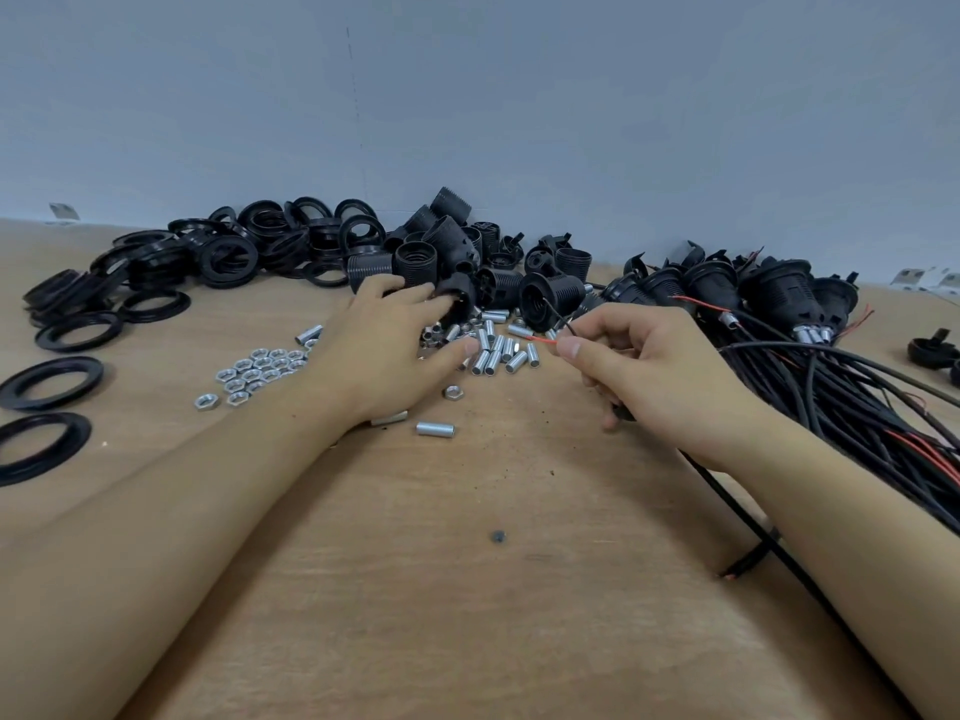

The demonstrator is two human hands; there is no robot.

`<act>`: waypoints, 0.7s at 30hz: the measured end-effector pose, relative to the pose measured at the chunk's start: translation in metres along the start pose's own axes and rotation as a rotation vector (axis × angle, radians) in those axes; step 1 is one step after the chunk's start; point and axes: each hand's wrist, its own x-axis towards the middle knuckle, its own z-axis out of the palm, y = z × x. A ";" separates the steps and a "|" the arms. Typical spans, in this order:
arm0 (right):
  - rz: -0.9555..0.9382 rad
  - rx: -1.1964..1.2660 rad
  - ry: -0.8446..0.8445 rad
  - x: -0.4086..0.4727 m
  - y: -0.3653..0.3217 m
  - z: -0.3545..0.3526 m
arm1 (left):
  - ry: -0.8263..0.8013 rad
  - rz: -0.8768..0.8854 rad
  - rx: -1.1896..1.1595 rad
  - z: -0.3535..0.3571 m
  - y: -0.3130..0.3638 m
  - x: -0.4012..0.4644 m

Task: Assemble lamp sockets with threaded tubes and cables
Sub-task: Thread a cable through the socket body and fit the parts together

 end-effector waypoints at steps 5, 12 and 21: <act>0.014 -0.004 0.025 0.001 0.001 -0.003 | 0.330 0.016 -0.143 -0.006 0.002 0.001; 0.022 0.015 0.042 0.000 -0.002 -0.003 | 0.551 0.128 -0.430 -0.015 0.019 -0.007; -0.193 0.193 0.094 -0.008 -0.020 -0.002 | -0.109 -0.294 -1.780 -0.028 0.047 -0.017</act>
